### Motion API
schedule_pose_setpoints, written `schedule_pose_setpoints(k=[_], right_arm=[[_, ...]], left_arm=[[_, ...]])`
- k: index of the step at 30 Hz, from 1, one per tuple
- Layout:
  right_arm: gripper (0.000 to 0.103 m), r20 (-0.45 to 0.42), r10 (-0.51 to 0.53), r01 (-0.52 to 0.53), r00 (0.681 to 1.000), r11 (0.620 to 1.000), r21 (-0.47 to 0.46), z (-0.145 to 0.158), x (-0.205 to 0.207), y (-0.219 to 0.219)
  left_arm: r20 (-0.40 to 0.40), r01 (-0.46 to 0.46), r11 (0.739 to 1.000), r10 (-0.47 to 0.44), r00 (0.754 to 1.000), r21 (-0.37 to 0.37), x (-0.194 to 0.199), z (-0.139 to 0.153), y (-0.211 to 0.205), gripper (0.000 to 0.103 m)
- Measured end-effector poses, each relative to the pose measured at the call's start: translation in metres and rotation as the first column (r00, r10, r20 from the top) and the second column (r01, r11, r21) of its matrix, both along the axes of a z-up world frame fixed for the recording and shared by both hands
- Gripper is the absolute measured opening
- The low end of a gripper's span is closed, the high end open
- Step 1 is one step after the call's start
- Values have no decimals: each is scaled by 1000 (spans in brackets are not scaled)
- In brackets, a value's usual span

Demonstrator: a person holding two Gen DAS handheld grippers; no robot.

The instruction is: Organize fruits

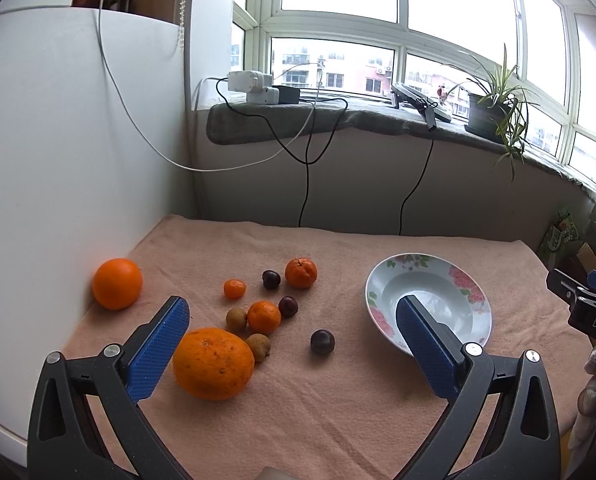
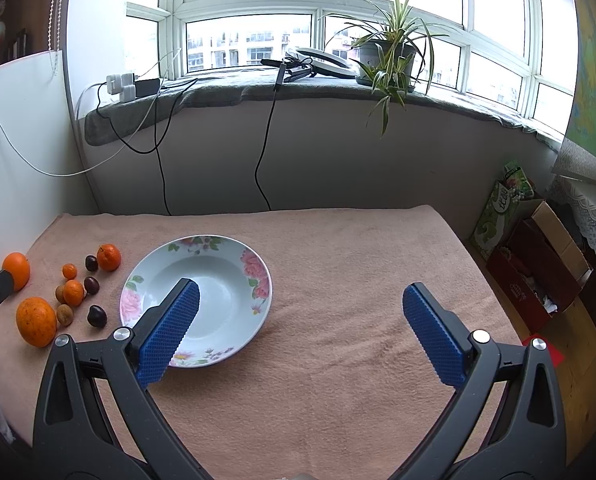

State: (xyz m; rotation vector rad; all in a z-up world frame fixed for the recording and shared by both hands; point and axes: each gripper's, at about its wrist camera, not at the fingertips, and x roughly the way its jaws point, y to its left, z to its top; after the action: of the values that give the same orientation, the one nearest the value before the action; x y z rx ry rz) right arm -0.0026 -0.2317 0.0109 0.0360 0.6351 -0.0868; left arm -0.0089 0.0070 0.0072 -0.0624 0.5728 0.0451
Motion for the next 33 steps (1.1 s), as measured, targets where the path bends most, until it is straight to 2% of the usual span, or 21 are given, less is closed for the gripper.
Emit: schedule_pose_setpoints(k=[14, 25, 33], right_arm=[[103, -5, 38, -39, 999, 999, -9, -3, 5, 18], [103, -20, 112, -112, 994, 994, -9, -7, 13, 44], [103, -42, 193, -193, 980, 981, 17, -15, 22, 72]], left_arm=[[-14, -17, 1000, 17, 1000, -16, -1, -5, 14, 103], [-25, -50, 998, 48, 999, -47, -8, -13, 39, 102], [-53, -104, 991, 100, 994, -84, -16, -22, 68, 97]])
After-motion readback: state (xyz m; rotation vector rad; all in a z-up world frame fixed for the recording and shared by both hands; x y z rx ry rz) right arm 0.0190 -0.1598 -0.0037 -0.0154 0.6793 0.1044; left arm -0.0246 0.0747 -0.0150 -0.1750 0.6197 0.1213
